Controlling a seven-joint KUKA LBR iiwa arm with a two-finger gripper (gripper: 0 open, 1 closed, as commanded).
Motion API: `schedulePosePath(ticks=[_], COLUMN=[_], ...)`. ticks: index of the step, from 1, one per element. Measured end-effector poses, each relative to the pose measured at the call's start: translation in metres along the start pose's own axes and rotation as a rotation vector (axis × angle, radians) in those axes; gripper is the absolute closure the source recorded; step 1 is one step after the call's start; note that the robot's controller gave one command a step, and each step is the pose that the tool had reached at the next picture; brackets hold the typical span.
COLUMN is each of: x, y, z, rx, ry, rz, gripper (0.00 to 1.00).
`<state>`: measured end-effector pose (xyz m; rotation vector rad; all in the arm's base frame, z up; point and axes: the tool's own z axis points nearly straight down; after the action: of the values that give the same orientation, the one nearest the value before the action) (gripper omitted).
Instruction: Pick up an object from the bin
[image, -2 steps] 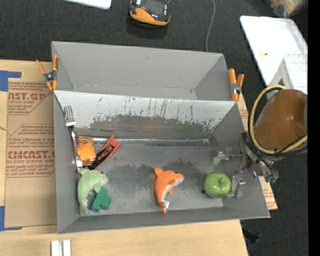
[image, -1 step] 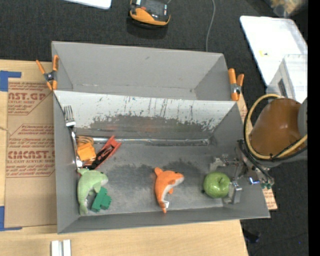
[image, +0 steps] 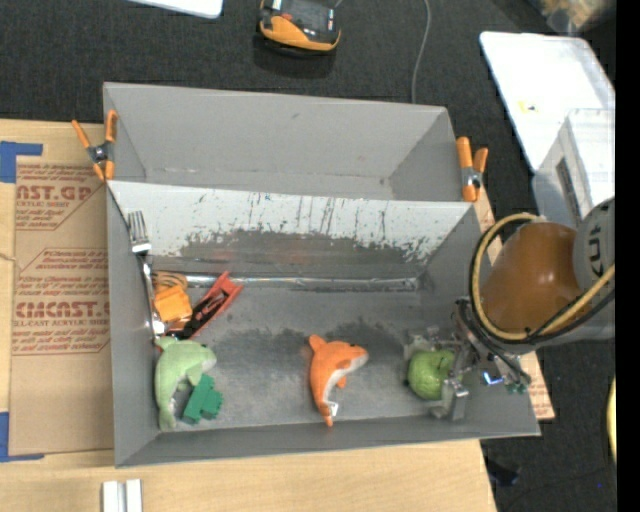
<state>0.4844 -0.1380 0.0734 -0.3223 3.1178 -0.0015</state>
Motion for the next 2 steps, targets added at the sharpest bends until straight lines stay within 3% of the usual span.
schedulePosePath(ticks=[1, 2], x=[0.0036, 0.0035], y=[-0.0019, -0.0018], z=[0.0029, 0.0025], rx=[0.003, 0.003], ry=[-0.005, -0.005], rz=[-0.047, -0.046], gripper=[1.0, 1.0])
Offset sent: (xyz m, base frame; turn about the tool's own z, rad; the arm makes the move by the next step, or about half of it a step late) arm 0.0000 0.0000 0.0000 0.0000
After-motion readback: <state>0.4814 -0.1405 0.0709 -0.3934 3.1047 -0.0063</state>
